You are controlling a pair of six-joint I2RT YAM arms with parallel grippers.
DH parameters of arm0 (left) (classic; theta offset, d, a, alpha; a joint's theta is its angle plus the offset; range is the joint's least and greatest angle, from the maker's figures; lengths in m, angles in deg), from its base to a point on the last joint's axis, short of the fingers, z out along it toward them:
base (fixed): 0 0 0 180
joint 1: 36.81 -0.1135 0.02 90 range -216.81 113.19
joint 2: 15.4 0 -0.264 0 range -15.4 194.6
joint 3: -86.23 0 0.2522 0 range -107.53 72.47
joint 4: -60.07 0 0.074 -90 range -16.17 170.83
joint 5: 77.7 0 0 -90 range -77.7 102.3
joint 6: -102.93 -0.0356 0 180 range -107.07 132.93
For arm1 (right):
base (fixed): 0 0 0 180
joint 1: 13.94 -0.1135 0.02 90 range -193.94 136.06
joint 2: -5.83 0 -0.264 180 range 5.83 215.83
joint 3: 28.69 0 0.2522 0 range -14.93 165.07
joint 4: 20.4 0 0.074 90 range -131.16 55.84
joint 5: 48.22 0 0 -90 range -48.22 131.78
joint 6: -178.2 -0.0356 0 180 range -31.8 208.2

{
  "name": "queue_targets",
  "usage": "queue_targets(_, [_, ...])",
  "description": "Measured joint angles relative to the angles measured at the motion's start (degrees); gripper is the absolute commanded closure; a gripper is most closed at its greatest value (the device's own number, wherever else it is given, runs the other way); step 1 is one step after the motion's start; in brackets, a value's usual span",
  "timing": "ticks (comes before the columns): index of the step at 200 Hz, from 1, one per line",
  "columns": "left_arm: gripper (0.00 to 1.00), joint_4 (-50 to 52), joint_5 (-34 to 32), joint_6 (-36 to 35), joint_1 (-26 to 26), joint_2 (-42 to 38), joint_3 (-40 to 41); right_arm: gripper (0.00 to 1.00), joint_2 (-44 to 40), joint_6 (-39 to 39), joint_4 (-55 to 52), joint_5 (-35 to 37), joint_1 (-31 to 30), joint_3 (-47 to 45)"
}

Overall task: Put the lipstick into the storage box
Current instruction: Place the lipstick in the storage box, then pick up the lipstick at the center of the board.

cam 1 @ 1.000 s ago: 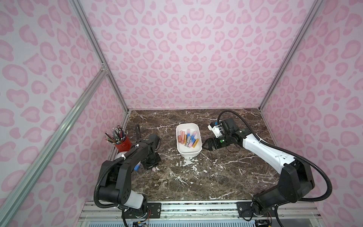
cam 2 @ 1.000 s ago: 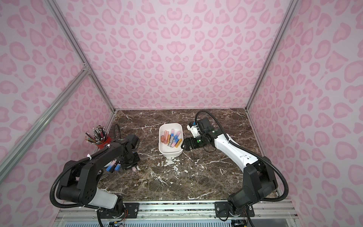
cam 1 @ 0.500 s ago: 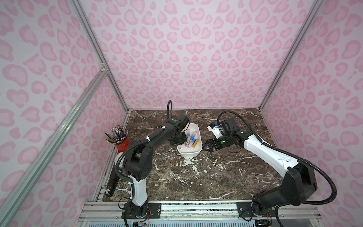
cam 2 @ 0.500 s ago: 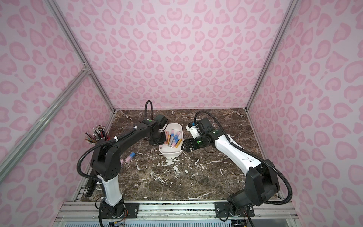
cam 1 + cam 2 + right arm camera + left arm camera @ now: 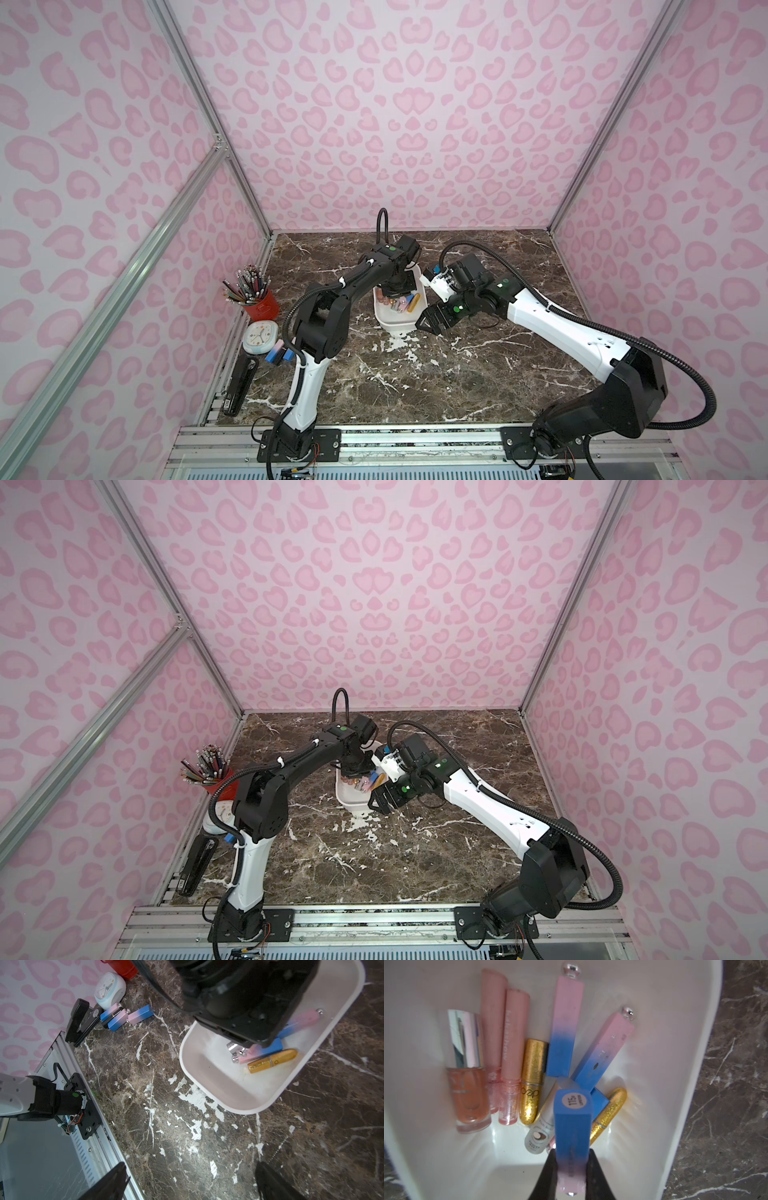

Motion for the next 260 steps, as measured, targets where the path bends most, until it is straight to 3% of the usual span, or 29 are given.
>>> queue_targets(16, [0.83, -0.24, 0.87, -0.11, 0.09, 0.83, 0.0, 0.01, -1.44, 0.96, 0.26, -0.11, -1.31, -0.98])
queue_targets(48, [0.59, -1.03, 1.4, -0.83, 0.09, 0.98, 0.15, 0.01, -5.25, 1.22, 1.77, -0.74, -3.26, -4.63])
queue_targets(68, [0.5, -1.42, 1.36, -0.9, 0.09, 0.72, 0.26, 0.01, -8.13, 0.83, 2.86, -0.81, -4.66, -7.54])
queue_targets(116, [0.45, -2.34, -0.35, -0.9, 0.04, -7.48, 2.56, 0.01, -15.93, -1.73, 6.12, 1.07, -9.25, -13.94])
queue_targets(150, [0.44, -2.64, -5.35, -0.83, -0.79, -20.63, 15.5, 0.01, -19.93, -4.04, 10.01, 5.4, -15.82, -18.75])
queue_targets(171, [0.44, -2.49, -8.39, 0.02, -4.74, -31.71, 28.81, 0.01, -19.5, -5.75, 13.33, 7.61, -19.41, -20.85])
queue_targets(197, [0.43, -1.44, -9.68, 0.24, -13.22, -42.45, 42.42, 0.01, -15.45, -7.61, 18.05, 8.98, -22.43, -20.68])
queue_targets(224, [0.42, -1.64, -9.81, -1.51, -19.91, -47.01, 46.62, 0.01, -8.55, -8.04, 21.4, 9.84, -24.85, -16.09])
queue_targets(260, [0.42, -3.63, -8.35, -5.55, -26.93, -45.35, 48.46, 0.01, 3.17, -7.78, 21.59, 9.84, -25.73, -5.84])
